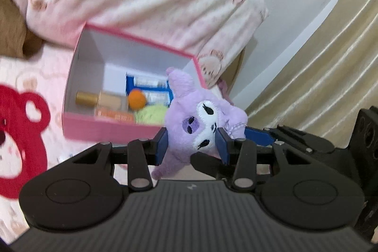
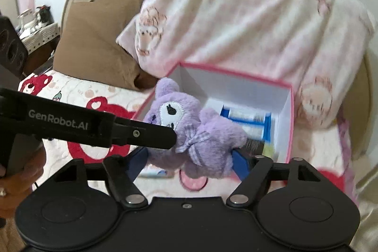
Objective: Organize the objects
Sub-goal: 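Lift the purple plush toy with the left tool and carry it into the pink box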
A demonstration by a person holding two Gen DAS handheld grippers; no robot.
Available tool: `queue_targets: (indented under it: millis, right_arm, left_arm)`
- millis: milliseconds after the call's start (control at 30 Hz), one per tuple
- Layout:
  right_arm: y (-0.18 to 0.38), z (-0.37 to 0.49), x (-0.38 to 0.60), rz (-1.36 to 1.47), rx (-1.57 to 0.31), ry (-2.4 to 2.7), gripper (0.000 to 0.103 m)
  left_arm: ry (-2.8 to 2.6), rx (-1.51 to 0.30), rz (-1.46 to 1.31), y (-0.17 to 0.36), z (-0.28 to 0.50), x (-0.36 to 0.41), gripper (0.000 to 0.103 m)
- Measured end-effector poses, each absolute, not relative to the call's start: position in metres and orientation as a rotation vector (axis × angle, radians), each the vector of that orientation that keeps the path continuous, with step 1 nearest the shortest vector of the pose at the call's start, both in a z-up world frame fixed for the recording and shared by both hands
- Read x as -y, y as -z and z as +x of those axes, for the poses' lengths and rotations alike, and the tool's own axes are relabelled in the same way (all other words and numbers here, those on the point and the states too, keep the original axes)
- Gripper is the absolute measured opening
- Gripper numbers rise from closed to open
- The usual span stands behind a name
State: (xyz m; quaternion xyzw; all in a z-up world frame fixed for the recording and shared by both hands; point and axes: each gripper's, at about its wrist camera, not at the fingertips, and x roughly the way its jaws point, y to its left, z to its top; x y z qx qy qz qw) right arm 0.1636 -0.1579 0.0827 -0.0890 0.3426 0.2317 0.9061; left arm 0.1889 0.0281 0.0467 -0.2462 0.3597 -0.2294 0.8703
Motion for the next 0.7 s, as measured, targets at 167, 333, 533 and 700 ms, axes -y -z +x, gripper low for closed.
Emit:
queue_targets:
  millis: [167,333,533,700]
  right_arm:
    - [-0.105,0.195,0.157,-0.234,-0.679,-0.515,0.073]
    - [-0.106,0.244,0.149,-0.238,-0.710,-0.569,0.072]
    - [-0.082,0.300,0.127,-0.272,-0.783,-0.630,0.072]
    - [-0.041,0.340,0.119,-0.281,-0.867,-0.662,0.072]
  left_arm:
    - [0.462,-0.702,-0.485,-0.073,0.213,-0.028,0.042]
    - [0.387,-0.671,-0.448,-0.078,0.244,-0.032,0.042]
    - [0.315,-0.732,-0.449,-0.055,0.293,-0.049,0.042]
    - [0.277,-0.843,-0.410,-0.022,0.336,-0.049,0.042]
